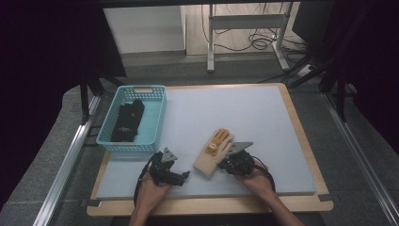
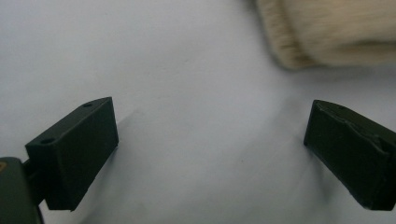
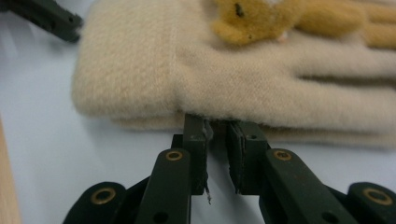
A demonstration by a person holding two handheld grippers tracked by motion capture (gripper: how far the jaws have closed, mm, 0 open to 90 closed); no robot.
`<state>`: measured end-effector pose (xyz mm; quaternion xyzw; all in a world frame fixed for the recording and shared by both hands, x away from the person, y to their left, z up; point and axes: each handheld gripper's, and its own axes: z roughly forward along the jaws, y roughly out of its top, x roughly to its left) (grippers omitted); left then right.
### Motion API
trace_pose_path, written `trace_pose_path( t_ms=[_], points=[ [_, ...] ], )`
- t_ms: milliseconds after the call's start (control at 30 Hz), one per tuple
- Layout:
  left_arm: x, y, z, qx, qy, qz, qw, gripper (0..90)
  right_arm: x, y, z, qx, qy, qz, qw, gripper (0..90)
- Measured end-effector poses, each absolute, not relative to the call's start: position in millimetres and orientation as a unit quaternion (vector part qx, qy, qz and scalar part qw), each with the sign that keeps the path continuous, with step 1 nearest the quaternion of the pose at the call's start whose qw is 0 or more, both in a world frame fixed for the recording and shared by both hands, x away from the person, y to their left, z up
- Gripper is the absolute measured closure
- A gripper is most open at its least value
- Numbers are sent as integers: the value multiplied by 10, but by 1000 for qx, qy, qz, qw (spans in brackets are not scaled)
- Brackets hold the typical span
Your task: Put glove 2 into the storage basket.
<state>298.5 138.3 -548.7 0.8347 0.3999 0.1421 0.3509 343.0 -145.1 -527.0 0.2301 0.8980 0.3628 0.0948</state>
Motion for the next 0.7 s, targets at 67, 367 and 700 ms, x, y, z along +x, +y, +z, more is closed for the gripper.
trace_pose_path(
  t_ms=[67,367,700],
  points=[
    [2986,1379,-5487,836,399,142,349,29,3458,-1355,-5275,229,898,363,97,761],
    [2982,1368,-5490,837,399,144,346,18,3537,-1112,-5286,225,898,365,99,733],
    [2984,1363,-5492,837,400,146,344,14,3488,-1505,-5108,243,884,375,135,623]
  ],
)
